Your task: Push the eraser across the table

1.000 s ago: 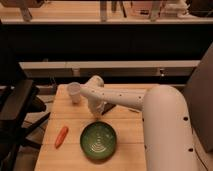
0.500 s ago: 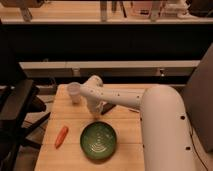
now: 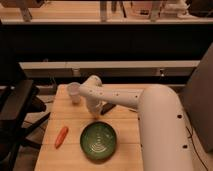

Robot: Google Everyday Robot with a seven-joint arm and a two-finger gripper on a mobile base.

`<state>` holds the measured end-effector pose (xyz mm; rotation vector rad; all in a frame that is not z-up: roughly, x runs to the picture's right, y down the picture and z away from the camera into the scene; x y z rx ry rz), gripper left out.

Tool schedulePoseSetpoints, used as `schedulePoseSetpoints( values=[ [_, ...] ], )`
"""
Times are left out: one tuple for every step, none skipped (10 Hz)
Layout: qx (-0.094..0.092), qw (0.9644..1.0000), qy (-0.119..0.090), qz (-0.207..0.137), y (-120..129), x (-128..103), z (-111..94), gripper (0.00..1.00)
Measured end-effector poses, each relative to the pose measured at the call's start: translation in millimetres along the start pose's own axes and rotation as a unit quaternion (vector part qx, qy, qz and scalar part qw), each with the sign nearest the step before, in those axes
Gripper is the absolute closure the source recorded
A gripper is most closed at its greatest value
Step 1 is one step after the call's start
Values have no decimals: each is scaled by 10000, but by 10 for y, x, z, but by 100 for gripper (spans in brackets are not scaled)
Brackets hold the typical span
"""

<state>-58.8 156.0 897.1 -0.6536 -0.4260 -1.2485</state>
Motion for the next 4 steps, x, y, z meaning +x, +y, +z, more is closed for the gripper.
schedulePoseSetpoints(
  values=[
    [-1,10000,1,-43,-19,-5,-2,98],
    [-7,10000,-2,-81,-18,-7,6,98],
    [-7,9999,-7,-108,-17,-2,11,98],
    [-5,9999,-14,-136,-22,-1,15,98]
  ],
)
